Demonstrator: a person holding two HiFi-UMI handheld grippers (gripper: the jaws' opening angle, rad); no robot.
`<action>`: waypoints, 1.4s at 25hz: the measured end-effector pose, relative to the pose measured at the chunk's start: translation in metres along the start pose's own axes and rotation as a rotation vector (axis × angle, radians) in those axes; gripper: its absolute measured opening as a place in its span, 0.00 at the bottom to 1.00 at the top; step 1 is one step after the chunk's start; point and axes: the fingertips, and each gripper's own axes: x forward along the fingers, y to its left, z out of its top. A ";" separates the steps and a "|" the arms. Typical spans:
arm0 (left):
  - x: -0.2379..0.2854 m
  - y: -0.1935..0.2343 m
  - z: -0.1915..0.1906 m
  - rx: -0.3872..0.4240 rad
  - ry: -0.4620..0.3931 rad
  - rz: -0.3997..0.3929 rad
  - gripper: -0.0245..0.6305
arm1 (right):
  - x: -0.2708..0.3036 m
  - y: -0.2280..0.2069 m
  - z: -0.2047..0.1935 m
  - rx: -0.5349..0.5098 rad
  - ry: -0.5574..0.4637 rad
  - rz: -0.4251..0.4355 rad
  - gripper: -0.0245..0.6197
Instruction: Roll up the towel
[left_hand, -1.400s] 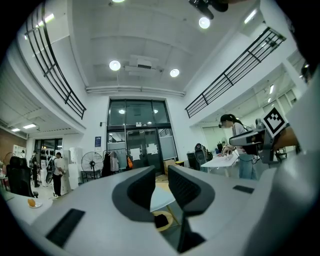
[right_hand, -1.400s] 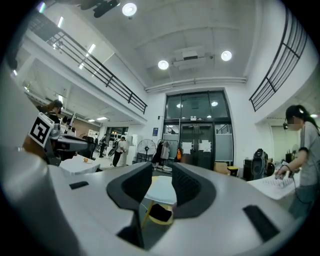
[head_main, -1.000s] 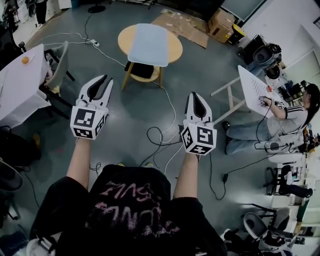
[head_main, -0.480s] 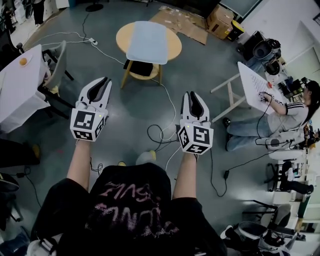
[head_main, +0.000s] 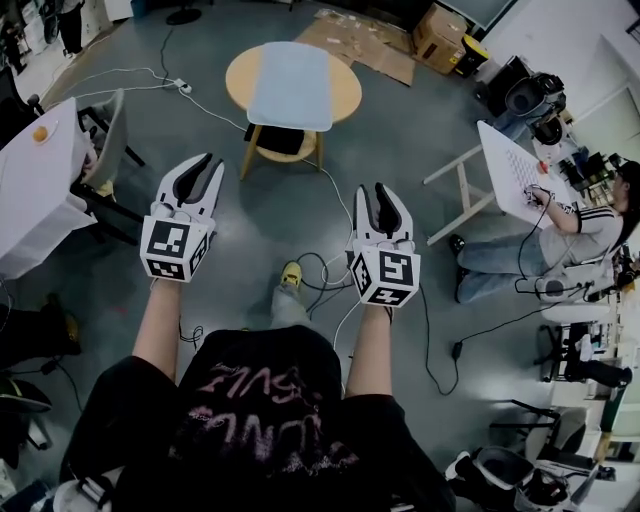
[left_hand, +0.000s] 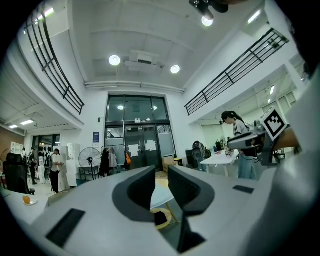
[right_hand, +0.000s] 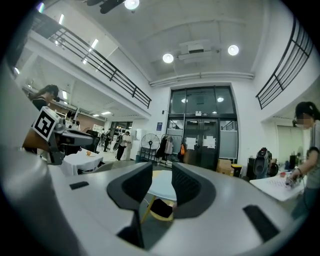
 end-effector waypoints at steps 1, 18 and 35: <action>0.006 0.001 -0.002 0.004 0.005 -0.004 0.18 | 0.006 -0.002 -0.003 -0.004 0.007 0.004 0.24; 0.179 0.030 -0.056 0.009 0.129 0.010 0.30 | 0.172 -0.086 -0.067 0.013 0.093 0.062 0.39; 0.309 0.051 -0.083 0.175 0.249 0.026 0.31 | 0.310 -0.140 -0.106 -0.101 0.165 0.185 0.43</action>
